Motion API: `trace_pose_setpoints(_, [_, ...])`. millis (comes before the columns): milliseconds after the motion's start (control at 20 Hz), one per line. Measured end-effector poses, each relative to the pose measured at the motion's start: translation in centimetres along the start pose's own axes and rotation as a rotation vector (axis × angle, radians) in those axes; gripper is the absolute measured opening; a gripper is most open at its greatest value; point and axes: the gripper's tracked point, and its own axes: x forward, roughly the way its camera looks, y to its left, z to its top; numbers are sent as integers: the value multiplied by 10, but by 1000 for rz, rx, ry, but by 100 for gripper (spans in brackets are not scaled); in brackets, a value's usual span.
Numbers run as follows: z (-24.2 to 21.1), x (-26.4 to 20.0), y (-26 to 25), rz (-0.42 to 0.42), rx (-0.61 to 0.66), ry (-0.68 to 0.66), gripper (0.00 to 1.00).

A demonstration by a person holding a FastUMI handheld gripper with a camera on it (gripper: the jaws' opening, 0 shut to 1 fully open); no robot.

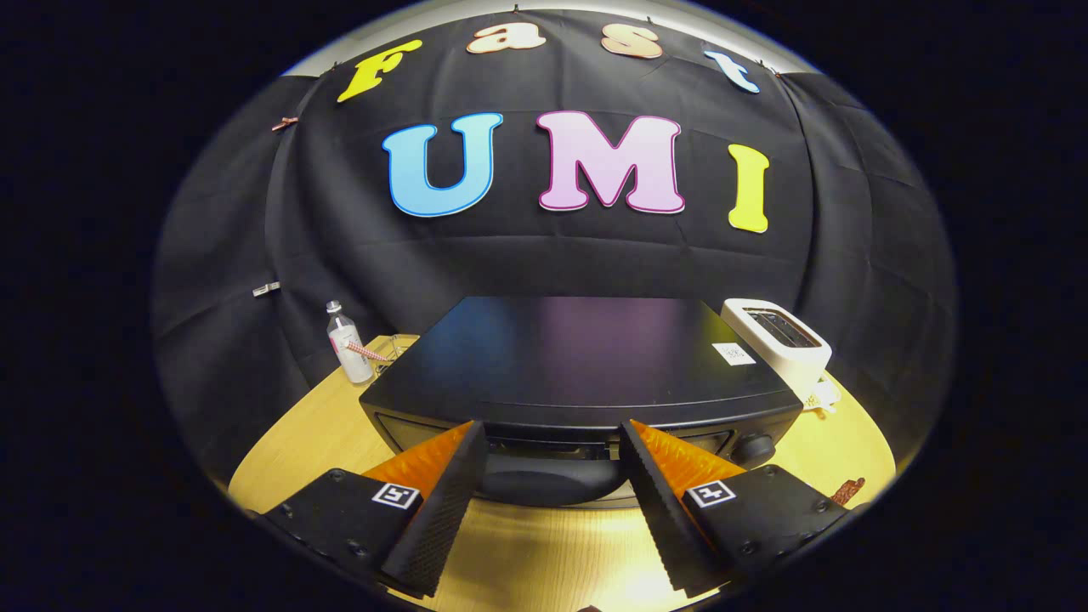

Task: Open the toaster oven, put the food inside, and close the toaster oven door.

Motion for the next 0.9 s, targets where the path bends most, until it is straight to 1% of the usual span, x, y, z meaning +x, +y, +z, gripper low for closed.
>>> trace_pose_setpoints(200, [-7,-12,1,8,0,-2,98])
trace_pose_setpoints(500, [-31,-43,4,24,5,21,98])
trace_pose_setpoints(700, [-50,-50,8,31,-7,49,97])
trace_pose_setpoints(750, [-53,-55,8,33,-21,41,99])
trace_pose_setpoints(900, [-66,-66,9,32,-64,45,99])
